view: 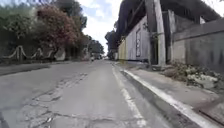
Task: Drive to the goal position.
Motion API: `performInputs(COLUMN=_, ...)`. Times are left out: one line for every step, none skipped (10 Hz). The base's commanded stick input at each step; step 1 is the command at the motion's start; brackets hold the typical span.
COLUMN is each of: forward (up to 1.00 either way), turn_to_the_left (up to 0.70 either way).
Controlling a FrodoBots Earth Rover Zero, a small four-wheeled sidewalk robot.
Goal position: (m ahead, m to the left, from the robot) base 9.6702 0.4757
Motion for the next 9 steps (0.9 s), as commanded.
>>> performInputs(forward=1.00, turn_to_the_left=0.00)
performInputs(forward=1.00, turn_to_the_left=0.00)
performInputs(forward=1.00, turn_to_the_left=0.00)
performInputs(forward=1.00, turn_to_the_left=0.00)
performInputs(forward=1.00, turn_to_the_left=0.00)
performInputs(forward=1.00, turn_to_the_left=0.00)
performInputs(forward=1.00, turn_to_the_left=0.00)
performInputs(forward=1.00, turn_to_the_left=0.00)
performInputs(forward=1.00, turn_to_the_left=0.00)
